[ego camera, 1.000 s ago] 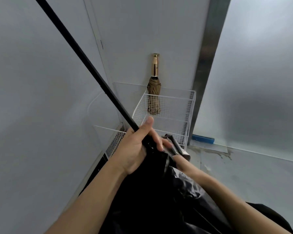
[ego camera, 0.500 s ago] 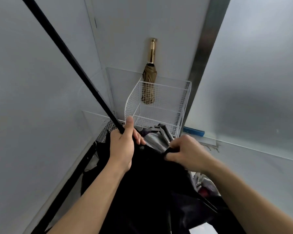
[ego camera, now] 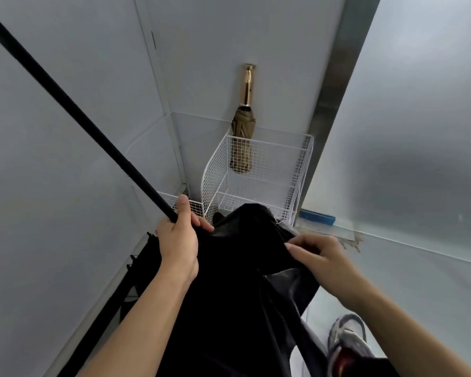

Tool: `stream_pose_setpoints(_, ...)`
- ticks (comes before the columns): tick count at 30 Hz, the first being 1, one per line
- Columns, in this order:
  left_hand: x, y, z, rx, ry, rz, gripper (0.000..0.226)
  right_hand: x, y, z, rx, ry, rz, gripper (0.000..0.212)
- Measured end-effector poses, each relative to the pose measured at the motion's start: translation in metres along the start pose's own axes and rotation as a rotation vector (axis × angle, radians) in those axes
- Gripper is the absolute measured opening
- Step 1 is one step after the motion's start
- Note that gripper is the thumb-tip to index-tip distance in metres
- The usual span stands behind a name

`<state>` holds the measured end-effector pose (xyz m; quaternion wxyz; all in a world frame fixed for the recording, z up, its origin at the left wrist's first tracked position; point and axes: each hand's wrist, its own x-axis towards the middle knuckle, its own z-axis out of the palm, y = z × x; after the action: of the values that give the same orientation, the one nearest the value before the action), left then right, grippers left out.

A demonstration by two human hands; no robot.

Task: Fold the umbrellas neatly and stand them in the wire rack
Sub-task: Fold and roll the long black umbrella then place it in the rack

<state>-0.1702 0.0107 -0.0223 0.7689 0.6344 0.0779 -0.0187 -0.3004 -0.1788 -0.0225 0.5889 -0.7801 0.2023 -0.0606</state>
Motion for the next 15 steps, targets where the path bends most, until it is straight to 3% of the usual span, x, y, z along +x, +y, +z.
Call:
stream_pose_setpoints(11, -0.010, -0.003, 0.034, -0.093, -0.175, -0.057, 0.057, 0.030, 0.003, 0.056, -0.184, -0.186, -0.021, 0.013)
stream_pose_setpoints(15, -0.007, 0.002, 0.033, -0.076, -0.164, -0.023, 0.060, 0.037, 0.000, 0.060, -0.068, -0.173, -0.001, 0.015)
